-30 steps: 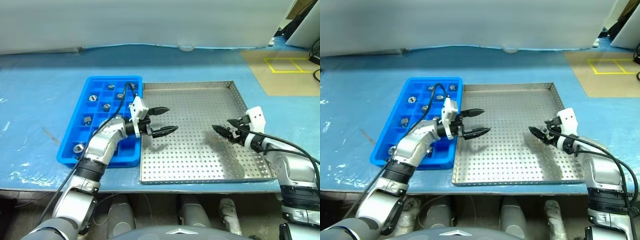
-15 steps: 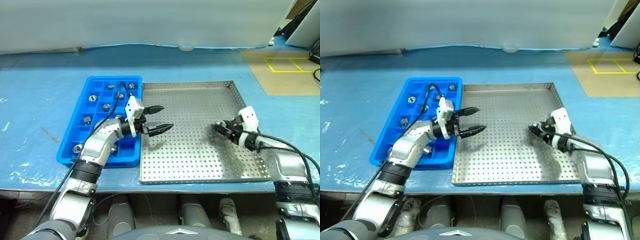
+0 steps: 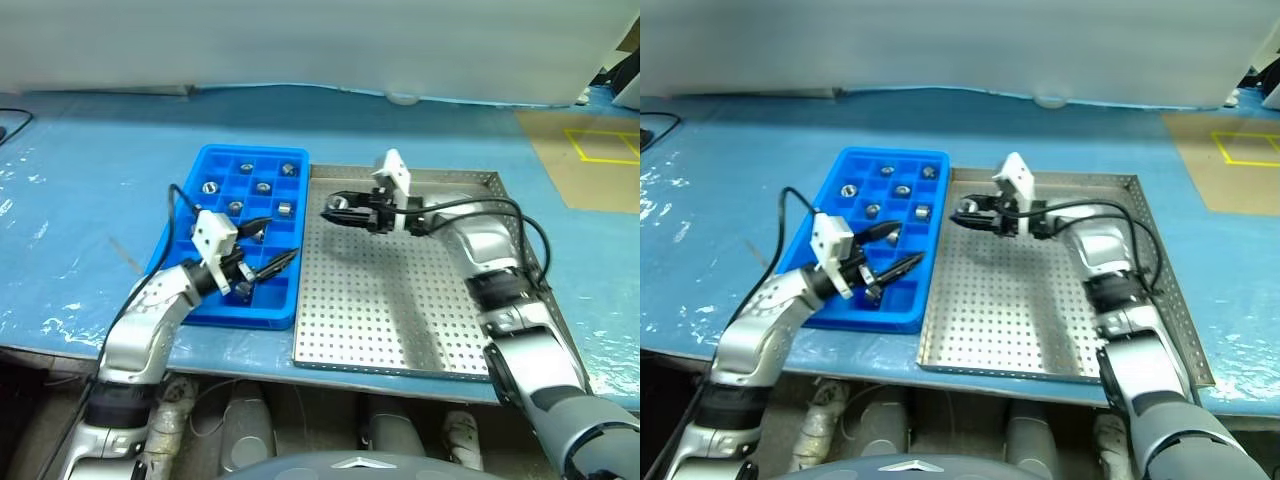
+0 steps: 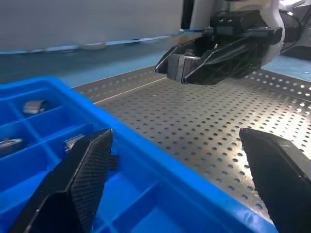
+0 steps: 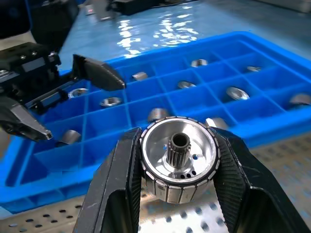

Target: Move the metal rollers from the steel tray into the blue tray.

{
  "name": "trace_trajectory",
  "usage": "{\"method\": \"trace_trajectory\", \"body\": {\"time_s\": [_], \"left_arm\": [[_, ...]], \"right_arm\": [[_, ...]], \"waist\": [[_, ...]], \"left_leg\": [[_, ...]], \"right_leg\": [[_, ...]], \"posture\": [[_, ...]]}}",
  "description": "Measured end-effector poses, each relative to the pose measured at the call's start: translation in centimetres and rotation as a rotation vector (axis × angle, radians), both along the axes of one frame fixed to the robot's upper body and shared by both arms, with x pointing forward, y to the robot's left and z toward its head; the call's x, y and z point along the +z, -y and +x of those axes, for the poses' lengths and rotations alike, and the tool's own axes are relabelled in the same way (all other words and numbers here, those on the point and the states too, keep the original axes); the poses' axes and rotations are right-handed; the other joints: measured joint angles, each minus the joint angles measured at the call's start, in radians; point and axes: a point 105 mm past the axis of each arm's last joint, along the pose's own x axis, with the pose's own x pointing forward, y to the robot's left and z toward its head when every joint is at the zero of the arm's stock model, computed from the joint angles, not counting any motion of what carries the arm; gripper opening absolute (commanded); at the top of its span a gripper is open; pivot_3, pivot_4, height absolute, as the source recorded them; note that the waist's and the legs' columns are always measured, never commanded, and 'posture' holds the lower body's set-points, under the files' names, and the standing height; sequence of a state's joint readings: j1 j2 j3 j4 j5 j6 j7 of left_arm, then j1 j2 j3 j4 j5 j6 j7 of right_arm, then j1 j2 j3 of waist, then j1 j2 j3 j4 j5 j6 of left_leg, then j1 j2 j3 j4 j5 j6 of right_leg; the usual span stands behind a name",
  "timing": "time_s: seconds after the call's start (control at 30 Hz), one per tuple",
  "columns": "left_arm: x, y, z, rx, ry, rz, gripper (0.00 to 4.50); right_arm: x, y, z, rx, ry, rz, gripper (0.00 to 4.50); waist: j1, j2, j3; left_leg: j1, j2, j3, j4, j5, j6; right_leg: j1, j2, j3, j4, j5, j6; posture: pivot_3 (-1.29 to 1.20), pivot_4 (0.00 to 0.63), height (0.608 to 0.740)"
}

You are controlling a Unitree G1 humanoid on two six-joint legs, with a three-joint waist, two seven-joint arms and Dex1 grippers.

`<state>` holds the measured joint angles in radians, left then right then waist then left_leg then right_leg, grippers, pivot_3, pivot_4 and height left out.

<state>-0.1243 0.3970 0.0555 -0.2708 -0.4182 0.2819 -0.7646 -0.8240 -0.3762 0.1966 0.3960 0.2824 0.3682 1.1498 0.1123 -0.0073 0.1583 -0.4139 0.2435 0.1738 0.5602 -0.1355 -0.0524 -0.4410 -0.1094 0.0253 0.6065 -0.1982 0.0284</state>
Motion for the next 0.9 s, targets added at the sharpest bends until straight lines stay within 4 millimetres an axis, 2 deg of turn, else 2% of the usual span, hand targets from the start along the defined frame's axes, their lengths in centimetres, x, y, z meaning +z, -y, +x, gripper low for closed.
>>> {"method": "trace_trajectory", "body": {"time_s": [0.23,0.5,0.77,0.9], "left_arm": [[-0.3,-1.8,-1.8,0.131,-0.019,0.005,4.39],[0.2,-1.8,-1.9,0.152,-0.012,-0.002,4.39],[0.4,-1.7,-1.8,0.146,-0.007,-0.007,4.39],[0.5,-2.2,-1.1,0.201,-0.002,-0.048,4.39]], "right_arm": [[-3.3,-1.4,-0.9,0.179,-0.061,-0.133,1.64],[-3.3,-3.6,-1.8,0.266,-0.056,-0.105,1.64],[-4.0,-3.0,-1.7,0.244,-0.061,-0.127,4.32],[-3.6,-2.5,-1.1,0.189,-0.043,-0.098,4.32]], "waist": [[0.059,0.0,0.0],[0.095,0.0,0.0],[0.098,0.0,0.0],[0.096,0.0,0.0]], "left_leg": [[-0.003,0.0,-0.003,0.0,0.0,0.0],[-0.003,0.0,-0.005,0.0,0.0,0.0],[-0.004,0.0,-0.005,0.001,0.0,-0.001],[-0.004,0.0,-0.005,0.001,0.0,-0.001]], "right_leg": [[-0.001,0.0,-0.003,0.0,0.0,0.0],[-0.001,0.0,-0.003,0.001,0.0,0.0],[-0.001,0.0,-0.003,0.001,0.0,0.0],[-0.001,0.0,-0.003,0.001,0.0,0.0]], "posture": [[0.43,0.15,0.74],[0.44,0.15,0.74],[0.41,0.15,0.74],[0.41,0.15,0.74]]}}
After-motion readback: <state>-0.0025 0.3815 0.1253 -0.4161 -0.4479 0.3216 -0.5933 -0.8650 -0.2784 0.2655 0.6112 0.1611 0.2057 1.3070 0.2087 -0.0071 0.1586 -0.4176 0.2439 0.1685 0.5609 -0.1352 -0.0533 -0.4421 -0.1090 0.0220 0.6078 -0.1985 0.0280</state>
